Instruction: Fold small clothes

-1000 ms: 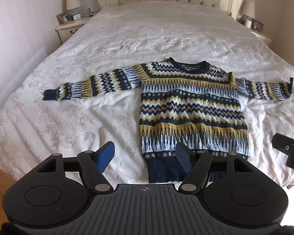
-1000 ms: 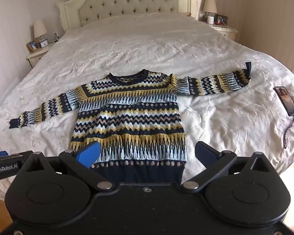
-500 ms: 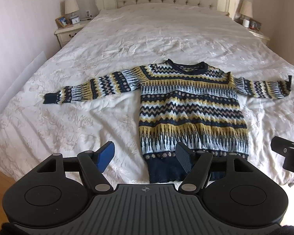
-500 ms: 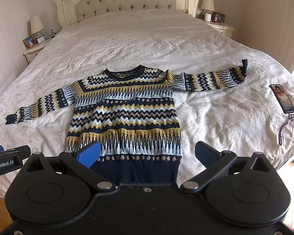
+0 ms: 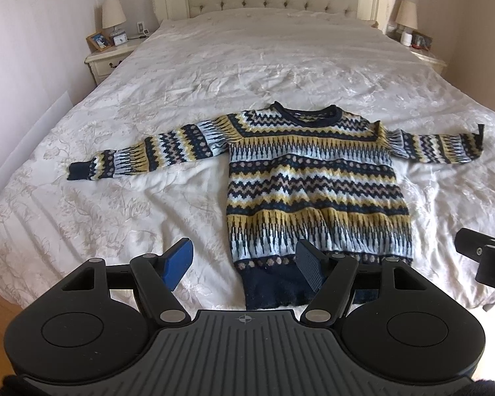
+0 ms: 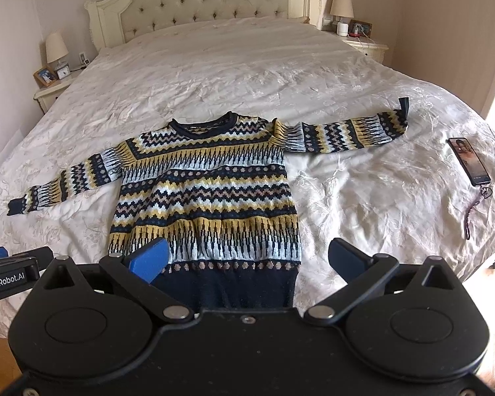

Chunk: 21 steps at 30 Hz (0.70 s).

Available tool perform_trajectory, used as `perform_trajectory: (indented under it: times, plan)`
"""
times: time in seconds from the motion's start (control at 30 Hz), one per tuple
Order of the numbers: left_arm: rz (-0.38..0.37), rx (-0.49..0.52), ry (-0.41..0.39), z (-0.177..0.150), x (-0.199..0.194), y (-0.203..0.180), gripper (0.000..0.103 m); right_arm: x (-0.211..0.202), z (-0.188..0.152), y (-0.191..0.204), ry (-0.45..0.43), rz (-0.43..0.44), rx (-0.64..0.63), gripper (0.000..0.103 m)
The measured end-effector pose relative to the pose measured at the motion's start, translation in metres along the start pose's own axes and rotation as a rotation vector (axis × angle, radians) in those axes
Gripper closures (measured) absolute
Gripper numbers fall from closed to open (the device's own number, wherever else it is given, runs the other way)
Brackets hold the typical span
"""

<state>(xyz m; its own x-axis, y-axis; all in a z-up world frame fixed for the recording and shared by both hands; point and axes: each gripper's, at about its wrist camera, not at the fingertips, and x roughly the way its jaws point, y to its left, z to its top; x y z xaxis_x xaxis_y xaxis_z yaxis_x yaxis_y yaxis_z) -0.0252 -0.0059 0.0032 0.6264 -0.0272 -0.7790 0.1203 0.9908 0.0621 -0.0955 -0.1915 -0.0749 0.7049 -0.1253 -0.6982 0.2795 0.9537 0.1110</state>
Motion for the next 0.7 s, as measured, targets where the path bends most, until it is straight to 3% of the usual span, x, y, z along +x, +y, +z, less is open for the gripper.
perform_trajectory:
  times: [0.7]
  plan:
    - [-0.007, 0.004, 0.023, -0.001, 0.009, 0.015, 0.035, 0.004, -0.001, 0.018, 0.011, -0.001, -0.003, 0.001]
